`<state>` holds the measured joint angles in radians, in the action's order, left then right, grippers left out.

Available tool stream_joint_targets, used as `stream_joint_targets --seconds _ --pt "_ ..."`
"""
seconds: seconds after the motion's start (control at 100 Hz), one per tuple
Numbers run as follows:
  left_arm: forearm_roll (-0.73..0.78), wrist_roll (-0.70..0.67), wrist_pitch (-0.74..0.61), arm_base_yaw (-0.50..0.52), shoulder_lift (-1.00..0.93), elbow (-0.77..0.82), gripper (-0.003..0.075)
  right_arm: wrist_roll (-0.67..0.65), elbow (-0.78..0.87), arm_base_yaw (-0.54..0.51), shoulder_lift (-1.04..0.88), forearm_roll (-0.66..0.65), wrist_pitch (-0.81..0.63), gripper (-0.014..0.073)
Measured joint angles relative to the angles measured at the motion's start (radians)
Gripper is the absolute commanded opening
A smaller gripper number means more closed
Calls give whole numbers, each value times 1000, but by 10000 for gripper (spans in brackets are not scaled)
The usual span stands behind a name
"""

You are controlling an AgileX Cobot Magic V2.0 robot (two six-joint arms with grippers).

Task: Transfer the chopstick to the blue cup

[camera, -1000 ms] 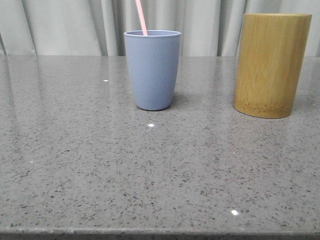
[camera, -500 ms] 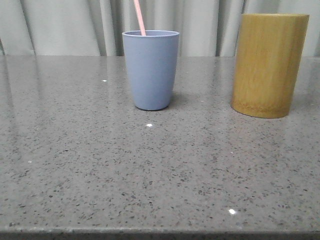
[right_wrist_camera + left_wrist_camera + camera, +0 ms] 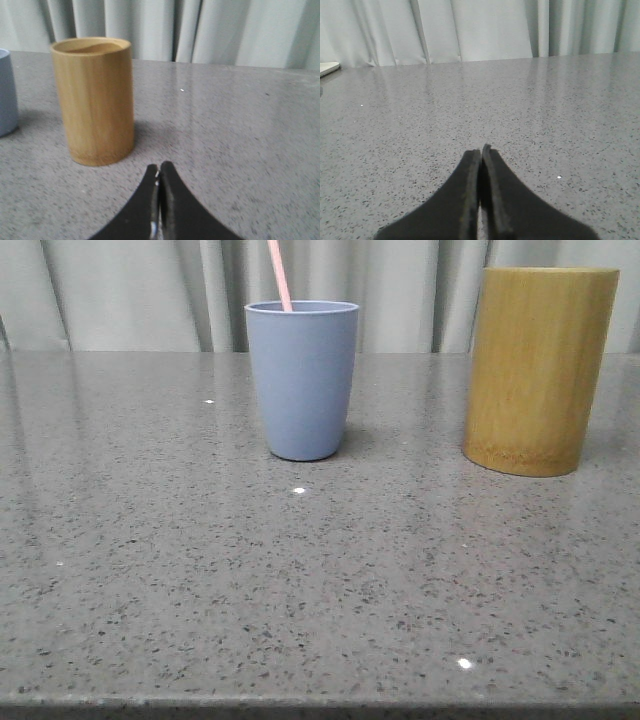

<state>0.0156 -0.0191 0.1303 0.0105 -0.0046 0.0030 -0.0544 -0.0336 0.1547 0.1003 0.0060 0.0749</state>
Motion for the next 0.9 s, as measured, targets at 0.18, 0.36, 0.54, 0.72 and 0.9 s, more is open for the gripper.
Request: stream_joint_targets --seconds 0.18,0.36,0.54,0.72,0.9 --pt "0 0 0 0 0 0 -19 -2 59 -51 -88 0 0 -60" --pt "0 0 0 0 0 0 -19 -2 61 -74 -110 0 24 -60" --pt "0 0 0 0 0 0 -19 -2 61 -80 -110 0 32 -60" --pt "0 0 0 0 0 0 -19 -2 61 -80 -110 0 34 -60" --pt "0 0 0 0 0 0 -19 -2 61 -80 -110 0 35 -60"
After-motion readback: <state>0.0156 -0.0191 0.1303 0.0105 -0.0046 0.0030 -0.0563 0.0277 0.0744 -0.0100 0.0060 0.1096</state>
